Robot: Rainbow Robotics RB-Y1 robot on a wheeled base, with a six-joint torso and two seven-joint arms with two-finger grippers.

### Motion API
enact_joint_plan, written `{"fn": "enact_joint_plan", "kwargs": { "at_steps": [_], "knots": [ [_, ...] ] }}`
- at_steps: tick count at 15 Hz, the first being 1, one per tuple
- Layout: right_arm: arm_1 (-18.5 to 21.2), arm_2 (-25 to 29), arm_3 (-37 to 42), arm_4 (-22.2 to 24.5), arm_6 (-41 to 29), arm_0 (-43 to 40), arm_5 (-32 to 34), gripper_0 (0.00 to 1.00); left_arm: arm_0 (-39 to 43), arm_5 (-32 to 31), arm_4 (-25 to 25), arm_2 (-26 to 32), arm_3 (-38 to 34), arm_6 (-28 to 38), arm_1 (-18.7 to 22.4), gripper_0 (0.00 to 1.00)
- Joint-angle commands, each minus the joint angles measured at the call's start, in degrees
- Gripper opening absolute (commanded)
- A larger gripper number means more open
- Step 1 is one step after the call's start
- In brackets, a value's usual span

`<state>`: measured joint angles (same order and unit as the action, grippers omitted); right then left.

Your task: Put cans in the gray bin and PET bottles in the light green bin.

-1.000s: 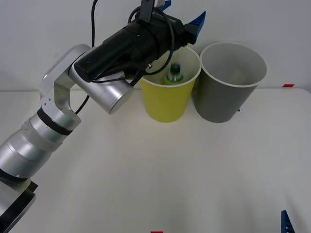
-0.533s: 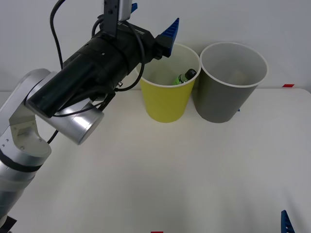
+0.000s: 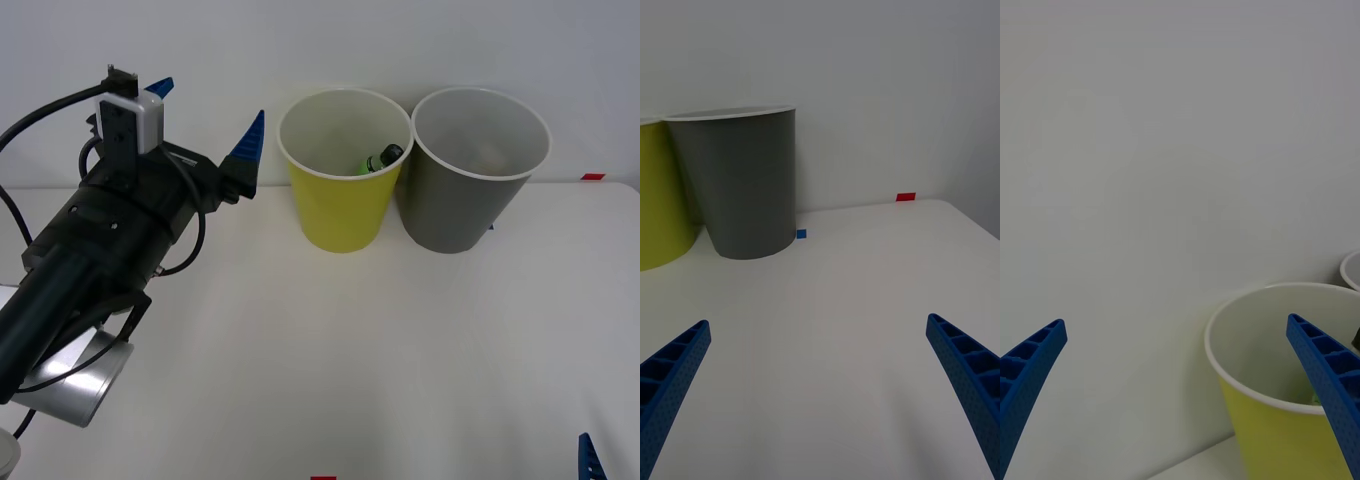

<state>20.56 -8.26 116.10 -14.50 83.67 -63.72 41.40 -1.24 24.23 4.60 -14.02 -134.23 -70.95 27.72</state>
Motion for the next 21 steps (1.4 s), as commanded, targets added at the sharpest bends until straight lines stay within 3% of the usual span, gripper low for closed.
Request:
{"fn": "enact_joint_plan", "kwargs": {
  "at_steps": [1,9,12,16,21],
  "knots": [
    [0.0,0.0,0.0,0.0,0.0,0.0,0.0,1.0,6.2,-4.6,0.4,1.2,-0.6,-1.2,-0.1,1.0],
    [0.0,0.0,0.0,0.0,0.0,0.0,0.0,1.0,27.5,-22.1,3.7,2.1,-0.6,-2.7,-3.2,1.0],
    [0.0,0.0,0.0,0.0,0.0,0.0,0.0,1.0,31.9,-25.3,3.7,2.1,-0.6,-2.7,0.0,1.0],
    [0.0,0.0,0.0,0.0,0.0,0.0,0.0,1.0,34.9,-26.6,4.1,3.0,-0.4,-2.8,0.0,1.0],
    [0.0,0.0,0.0,0.0,0.0,0.0,0.0,1.0,40.6,-41.1,4.5,3.2,7.7,-4.1,-2.8,1.0]
  ]
}}
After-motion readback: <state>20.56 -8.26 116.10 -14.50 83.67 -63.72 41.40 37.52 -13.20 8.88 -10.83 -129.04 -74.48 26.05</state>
